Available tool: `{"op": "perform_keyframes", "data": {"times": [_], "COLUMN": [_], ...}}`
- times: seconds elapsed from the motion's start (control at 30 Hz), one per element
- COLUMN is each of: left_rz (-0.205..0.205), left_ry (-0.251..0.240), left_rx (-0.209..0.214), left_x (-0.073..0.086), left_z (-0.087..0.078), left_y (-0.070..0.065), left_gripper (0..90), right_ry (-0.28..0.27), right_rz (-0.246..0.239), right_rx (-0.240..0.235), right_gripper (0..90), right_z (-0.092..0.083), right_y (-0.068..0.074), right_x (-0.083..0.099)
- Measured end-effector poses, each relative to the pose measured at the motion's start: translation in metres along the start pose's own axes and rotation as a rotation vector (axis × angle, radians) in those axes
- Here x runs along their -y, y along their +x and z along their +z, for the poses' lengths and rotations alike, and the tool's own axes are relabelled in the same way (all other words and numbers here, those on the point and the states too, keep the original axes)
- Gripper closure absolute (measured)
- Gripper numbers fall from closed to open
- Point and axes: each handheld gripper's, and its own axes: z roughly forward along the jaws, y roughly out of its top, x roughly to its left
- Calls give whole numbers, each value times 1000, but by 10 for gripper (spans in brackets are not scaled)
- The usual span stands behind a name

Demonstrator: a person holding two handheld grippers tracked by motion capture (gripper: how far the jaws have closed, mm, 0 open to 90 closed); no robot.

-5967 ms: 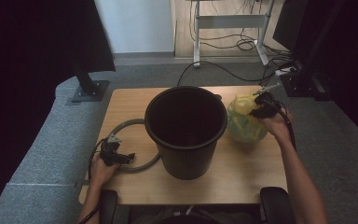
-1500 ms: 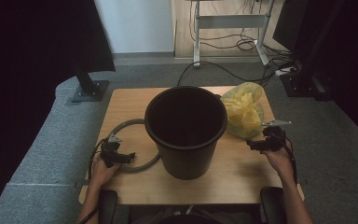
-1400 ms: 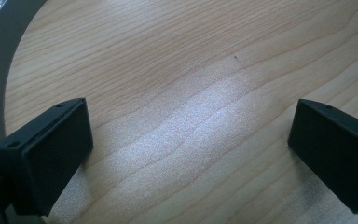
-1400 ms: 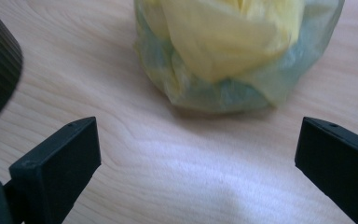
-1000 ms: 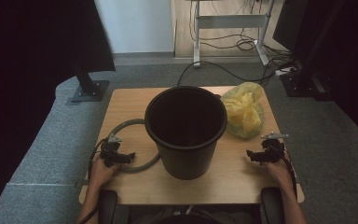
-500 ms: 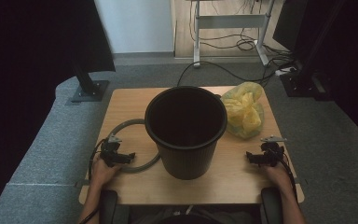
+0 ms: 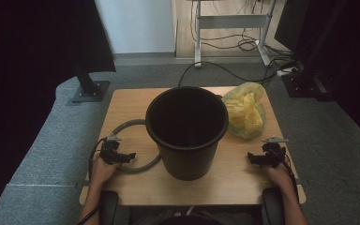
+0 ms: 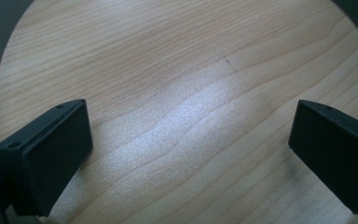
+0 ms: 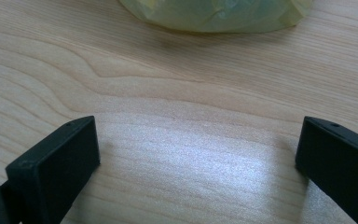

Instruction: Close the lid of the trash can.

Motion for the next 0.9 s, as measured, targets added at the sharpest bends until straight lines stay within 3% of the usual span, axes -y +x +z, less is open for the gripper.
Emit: {"op": "perform_keyframes", "data": {"times": [0.23, 0.4, 0.47, 0.6, 0.7, 0.77, 0.9], "left_rz": [-15, -45, -68, -110, -118, -99, -103], "left_ry": [-53, -63, -53, -31, 4, -4, -22], "left_rx": [-33, -98, -125, -138, -151, -176, -182], "left_x": [-8, -13, -13, -7, -2, 2, 4], "left_z": [-17, -26, -24, -12, -2, 0, 0], "left_y": [9, 25, 34, 47, 52, 53, 55], "left_gripper": [0, 0, 0, 0, 0, 0, 0], "right_ry": [0, 1, 1, 1, 1, 1, 1], "right_rz": [0, 0, 0, 0, -1, 0, -2], "right_rx": [0, 0, 0, 0, 0, 0, -1], "right_gripper": [0, 0, 0, 0, 0, 0, 0], "right_z": [0, 0, 0, 0, 0, 0, 0], "right_y": [0, 0, 0, 0, 0, 0, 0], "right_x": [0, 0, 0, 0, 0, 0, 0]}}
